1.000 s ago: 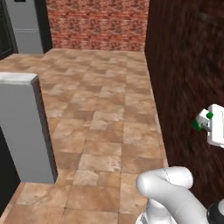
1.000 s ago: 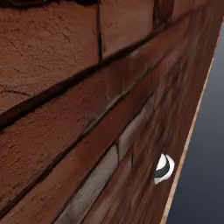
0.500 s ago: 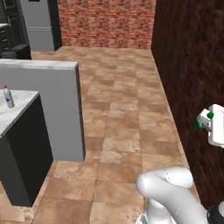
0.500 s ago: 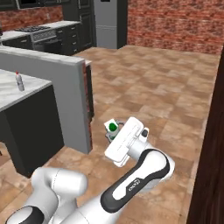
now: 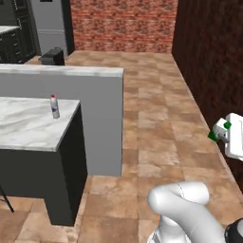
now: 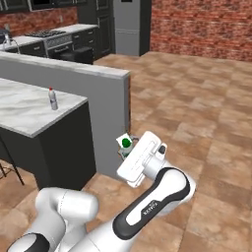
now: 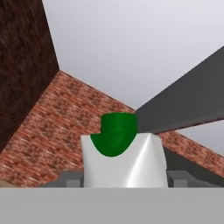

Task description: Move the drinks to the dining counter.

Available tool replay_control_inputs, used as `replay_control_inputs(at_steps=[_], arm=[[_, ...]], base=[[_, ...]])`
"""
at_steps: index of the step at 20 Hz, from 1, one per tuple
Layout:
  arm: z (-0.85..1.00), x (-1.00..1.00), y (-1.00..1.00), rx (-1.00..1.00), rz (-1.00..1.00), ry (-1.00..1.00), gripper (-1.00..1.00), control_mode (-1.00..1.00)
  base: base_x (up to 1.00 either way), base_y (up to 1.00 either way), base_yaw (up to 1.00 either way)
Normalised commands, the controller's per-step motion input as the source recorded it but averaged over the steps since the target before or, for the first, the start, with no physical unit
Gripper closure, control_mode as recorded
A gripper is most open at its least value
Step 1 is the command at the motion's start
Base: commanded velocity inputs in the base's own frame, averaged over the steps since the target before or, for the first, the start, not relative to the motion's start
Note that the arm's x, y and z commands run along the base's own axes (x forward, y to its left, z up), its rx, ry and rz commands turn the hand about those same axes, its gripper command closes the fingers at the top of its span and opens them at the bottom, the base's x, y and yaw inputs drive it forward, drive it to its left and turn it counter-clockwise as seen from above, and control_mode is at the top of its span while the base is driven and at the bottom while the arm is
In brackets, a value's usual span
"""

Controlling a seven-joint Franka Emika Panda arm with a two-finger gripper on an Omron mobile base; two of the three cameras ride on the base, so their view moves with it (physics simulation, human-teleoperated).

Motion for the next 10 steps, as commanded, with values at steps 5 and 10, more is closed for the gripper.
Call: replay_control_inputs(at_steps=[5, 10], arm=[[0.00, 0.00, 0.00, 0.00, 0.00, 0.00, 1.00, 1.00], [0.00, 0.00, 0.00, 0.00, 0.00, 0.00, 1.00, 1.00]], base=[[0.65, 1.00, -0.13], [0.42, 1.00, -0.14]])
